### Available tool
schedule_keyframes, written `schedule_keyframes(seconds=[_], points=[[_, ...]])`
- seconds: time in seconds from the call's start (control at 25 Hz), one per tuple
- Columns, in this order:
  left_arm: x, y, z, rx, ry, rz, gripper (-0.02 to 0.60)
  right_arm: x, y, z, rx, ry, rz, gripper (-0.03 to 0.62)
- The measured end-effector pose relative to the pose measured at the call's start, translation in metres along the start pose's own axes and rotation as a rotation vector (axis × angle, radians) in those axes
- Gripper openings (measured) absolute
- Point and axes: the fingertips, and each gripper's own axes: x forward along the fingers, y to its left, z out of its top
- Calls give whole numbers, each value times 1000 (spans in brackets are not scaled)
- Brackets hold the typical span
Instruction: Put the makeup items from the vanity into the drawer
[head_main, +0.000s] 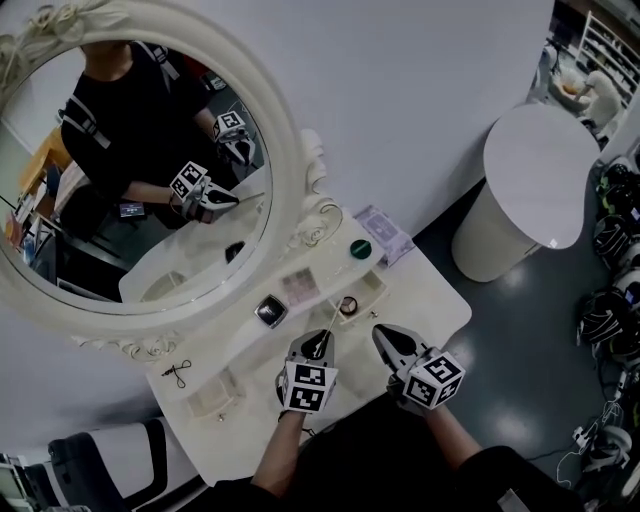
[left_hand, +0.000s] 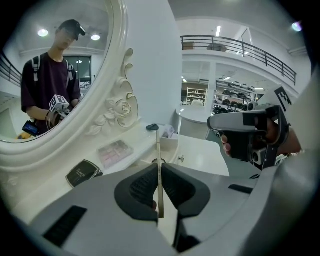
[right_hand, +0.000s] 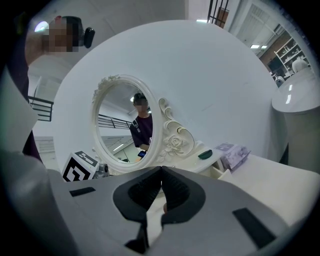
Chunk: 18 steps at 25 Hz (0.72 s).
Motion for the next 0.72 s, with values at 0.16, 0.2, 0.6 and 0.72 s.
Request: schedule_keyframes(seconds=[0.16,0.2,0.6,0.72], points=[[16,-5,5,13,21,-43,35,1,-10,5,0,6,-2,23],[21,-7,5,14,27,-54,35,1,-13,6,-1,8,-3,23],[59,-14,4,61,132,-65,35,8,-42,10,4,60,-1,23],[70,-14,4,73,171,-69,35,9,-49,7,10,86,3,23]])
